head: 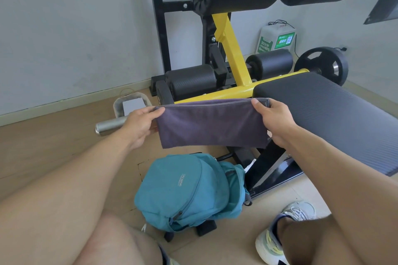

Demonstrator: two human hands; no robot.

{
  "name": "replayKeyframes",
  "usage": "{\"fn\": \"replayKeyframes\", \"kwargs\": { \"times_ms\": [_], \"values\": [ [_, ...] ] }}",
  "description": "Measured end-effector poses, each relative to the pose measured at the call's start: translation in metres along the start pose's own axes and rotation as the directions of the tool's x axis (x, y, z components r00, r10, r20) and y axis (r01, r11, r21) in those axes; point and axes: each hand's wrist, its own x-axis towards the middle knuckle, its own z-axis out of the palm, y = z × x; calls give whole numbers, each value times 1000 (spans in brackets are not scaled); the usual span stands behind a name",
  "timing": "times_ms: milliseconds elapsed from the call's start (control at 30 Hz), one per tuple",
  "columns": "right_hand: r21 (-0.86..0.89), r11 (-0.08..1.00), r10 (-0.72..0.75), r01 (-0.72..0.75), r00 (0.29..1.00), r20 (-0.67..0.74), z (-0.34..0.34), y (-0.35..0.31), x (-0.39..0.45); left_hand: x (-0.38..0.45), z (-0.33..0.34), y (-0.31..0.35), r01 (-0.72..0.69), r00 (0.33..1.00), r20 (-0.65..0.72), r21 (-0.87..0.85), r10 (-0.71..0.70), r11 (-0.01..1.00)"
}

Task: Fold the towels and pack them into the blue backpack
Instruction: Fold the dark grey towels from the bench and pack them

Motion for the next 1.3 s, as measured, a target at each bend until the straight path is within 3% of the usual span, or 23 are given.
{"fn": "replayKeyframes", "kwargs": {
  "times_ms": [100, 300, 467, 700, 1067, 1300],
  "values": [
    [-20, 1000, -15, 15, 1000, 27, -2, 0, 1, 1, -2, 2, 10, 1000, -8, -51, -10, 999],
    [-106, 992, -54, 62, 996, 78, -3, 1, 0, 0, -2, -1, -39, 999, 7, 81, 38, 996],
    [-235, 969, -60, 71, 997, 55, -3, 7, 1, -2, -6, 0, -16, 1000, 24, 96, 13, 995],
    [-278, 958, -61, 70, 997, 43, -5, 9, 4, -2, -9, -7, 8, 998, 69, 78, -14, 997],
    [-283, 956, -68, 82, 996, 58, 0, 5, 3, -1, -20, -9, -20, 1000, -8, 92, 20, 996],
    [-311, 950, 1, -1, 1000, -2, 7, 9, 3, 1, -7, -1, -8, 994, -103, 236, 33, 972]
  ]
}}
